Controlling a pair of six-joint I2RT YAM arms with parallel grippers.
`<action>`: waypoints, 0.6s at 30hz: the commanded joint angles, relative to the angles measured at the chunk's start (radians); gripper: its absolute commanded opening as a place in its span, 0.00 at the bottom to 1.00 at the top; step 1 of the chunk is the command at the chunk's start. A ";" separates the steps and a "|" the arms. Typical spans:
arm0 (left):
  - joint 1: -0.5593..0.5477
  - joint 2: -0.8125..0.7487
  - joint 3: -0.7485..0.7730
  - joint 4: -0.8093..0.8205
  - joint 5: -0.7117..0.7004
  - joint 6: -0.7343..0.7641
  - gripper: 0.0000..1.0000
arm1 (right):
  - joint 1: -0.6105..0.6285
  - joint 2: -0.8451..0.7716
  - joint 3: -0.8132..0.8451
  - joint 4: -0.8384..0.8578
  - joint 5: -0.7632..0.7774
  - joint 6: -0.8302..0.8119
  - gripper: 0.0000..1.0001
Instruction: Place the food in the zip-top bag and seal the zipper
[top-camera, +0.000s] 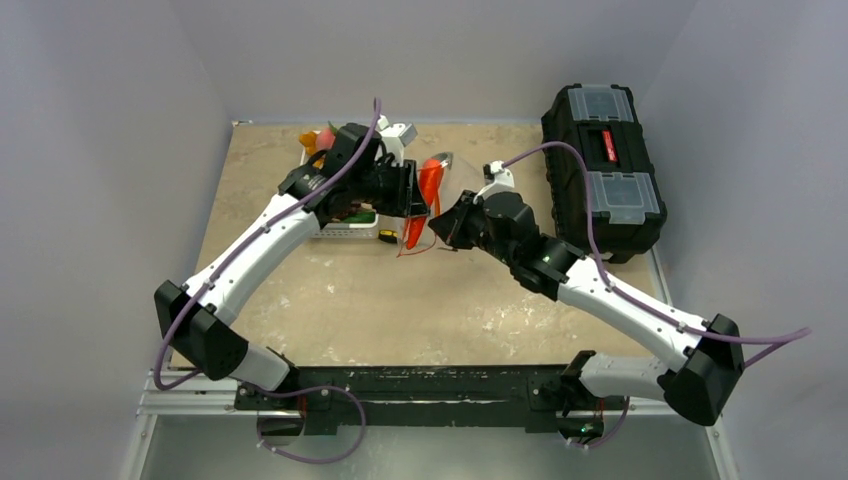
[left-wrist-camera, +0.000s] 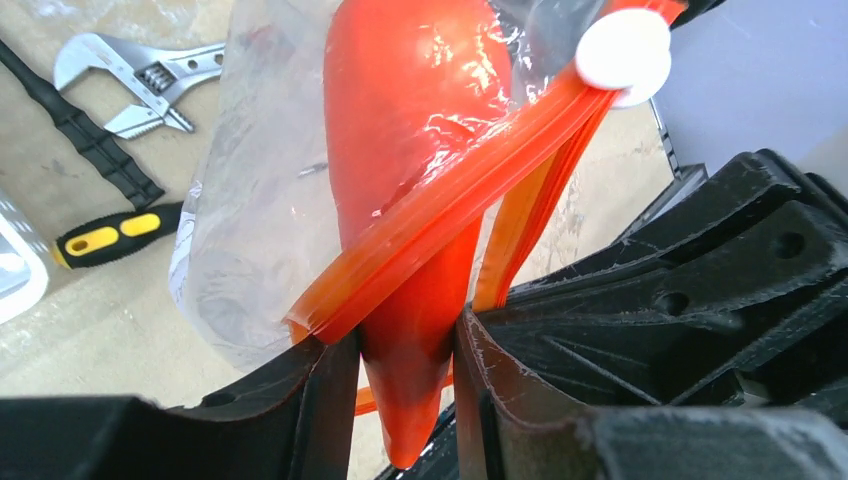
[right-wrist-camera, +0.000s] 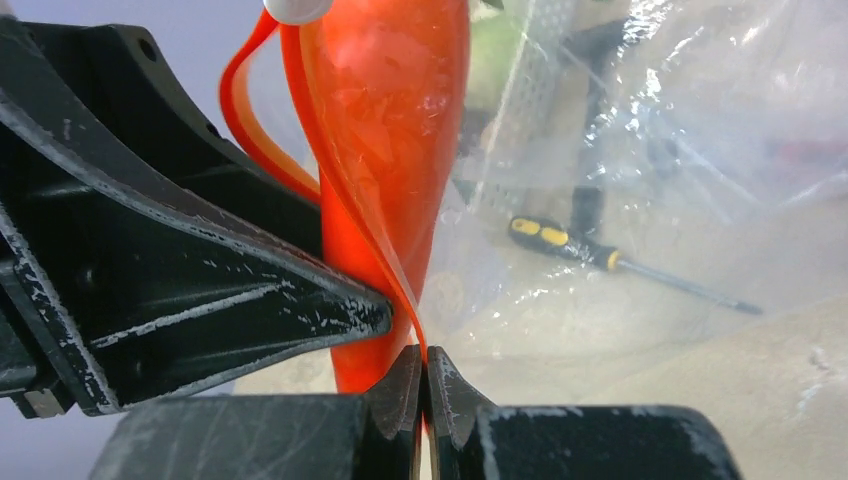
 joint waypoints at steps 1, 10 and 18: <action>0.000 -0.054 -0.047 0.146 -0.062 -0.019 0.00 | 0.004 0.005 0.056 0.016 -0.101 0.106 0.00; -0.002 -0.062 -0.044 0.124 -0.117 0.003 0.19 | -0.014 0.015 0.077 0.024 -0.152 0.181 0.00; -0.003 -0.072 -0.031 0.117 -0.065 0.038 0.56 | -0.045 0.003 0.097 -0.047 -0.095 0.125 0.00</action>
